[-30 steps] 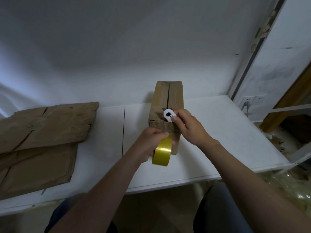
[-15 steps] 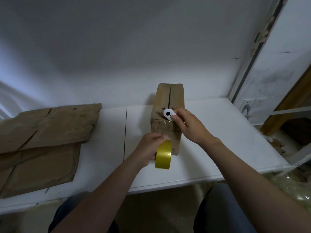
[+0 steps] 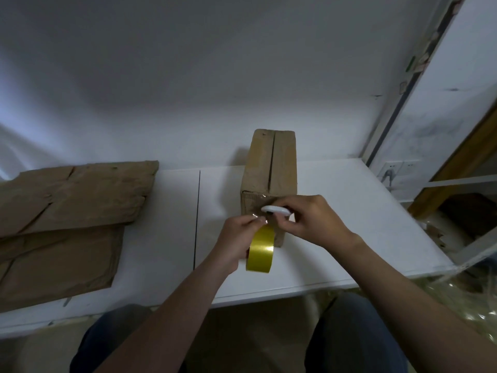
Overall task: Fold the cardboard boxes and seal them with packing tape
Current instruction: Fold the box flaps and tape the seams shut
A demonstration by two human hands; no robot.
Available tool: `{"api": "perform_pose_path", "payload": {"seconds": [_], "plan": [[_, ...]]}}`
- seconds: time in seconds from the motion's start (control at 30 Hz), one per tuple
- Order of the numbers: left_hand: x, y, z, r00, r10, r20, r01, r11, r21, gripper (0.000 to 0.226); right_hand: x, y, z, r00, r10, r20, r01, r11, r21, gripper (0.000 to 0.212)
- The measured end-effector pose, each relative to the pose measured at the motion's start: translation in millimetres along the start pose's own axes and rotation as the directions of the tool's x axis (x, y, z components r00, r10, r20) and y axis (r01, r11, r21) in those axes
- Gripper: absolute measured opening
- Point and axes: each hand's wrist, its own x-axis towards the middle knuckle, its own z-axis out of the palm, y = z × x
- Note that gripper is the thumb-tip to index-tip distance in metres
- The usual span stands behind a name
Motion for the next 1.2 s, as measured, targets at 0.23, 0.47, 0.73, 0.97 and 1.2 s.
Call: {"api": "perform_pose_path", "payload": {"seconds": [0.23, 0.47, 0.73, 0.97, 1.2], "plan": [[4.5, -0.4, -4.1, 1.000, -0.010, 0.003, 0.010, 0.999, -0.038, 0.011, 20.5, -6.7, -11.4, 0.998, -0.056, 0.033, 0.057, 0.998, -0.010, 0.016], [3.8, -0.6, 0.6, 0.999, -0.007, 0.037, 0.010, 0.996, -0.086, 0.011, 26.7, -4.8, -12.4, 0.987, 0.034, 0.159, -0.009, 0.987, -0.157, 0.017], [3.9, -1.9, 1.8, 0.999, -0.009, 0.050, 0.014, 0.995, -0.096, 0.013, 27.8, -8.1, 1.8, 0.985, 0.039, 0.165, 0.034, 0.908, -0.419, 0.034], [5.0, 0.8, 0.6, 0.999, -0.034, 0.034, 0.036, 0.997, -0.074, 0.020, 29.1, 3.2, -7.4, 0.959, 0.055, 0.277, 0.041, 0.943, -0.331, 0.024], [-3.1, -7.8, -17.5, 0.995, -0.094, -0.037, 0.095, 0.995, 0.030, 0.024, 20.8, 18.6, -28.0, 0.950, 0.081, 0.303, -0.039, 0.989, -0.142, 0.022]]}}
